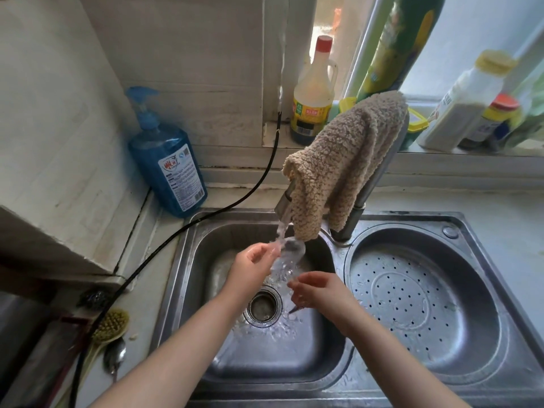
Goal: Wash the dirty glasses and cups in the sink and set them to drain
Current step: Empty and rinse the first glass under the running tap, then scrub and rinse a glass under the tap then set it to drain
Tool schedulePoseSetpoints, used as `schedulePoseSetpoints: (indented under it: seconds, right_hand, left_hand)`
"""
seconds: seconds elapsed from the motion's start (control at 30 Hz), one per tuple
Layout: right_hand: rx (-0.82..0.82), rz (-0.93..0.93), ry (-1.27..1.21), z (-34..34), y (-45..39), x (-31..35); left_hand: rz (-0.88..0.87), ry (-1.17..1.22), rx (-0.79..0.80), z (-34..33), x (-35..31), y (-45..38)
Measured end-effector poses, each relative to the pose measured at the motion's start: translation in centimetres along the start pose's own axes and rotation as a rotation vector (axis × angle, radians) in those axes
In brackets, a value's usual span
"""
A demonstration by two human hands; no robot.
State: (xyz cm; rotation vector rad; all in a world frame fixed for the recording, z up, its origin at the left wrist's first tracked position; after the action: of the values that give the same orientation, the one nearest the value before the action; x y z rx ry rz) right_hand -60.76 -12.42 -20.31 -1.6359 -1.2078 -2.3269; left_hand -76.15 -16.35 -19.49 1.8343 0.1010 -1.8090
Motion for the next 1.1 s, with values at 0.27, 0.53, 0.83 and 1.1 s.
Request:
schedulePoseSetpoints:
  seconds: [0.27,0.53,0.83,1.1]
  right_hand:
    - [-0.105,0.190,0.764,3.1,3.0,3.3]
    - [0.048,0.257,0.317,5.7,6.2,2.2]
    - [-0.464,0.399,0.403,16.8,4.6,1.9]
    - [-0.334,0.141,0.706,20.9,-5.5,-3.7]
  left_hand:
    - [0.140,-0.047,0.153,-1.9,3.1,1.9]
    - [0.475,0.427,0.180,-7.7,5.8,4.1]
    - [0.472,0.233,0.133,-14.3,5.5,2.9]
    - [0.525,0.224,-0.105,-11.3,9.5,3.0]
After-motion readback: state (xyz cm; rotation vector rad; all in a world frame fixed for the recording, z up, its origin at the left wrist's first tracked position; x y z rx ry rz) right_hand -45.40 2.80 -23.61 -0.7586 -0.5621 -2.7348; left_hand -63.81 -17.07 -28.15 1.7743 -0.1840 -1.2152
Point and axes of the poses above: each hand's wrist, its own y-axis away from the middle knuckle, its own z-axis out of the back of the hand, x = y × z, the point moved 9 cm from there along -y, towards the middle knuckle
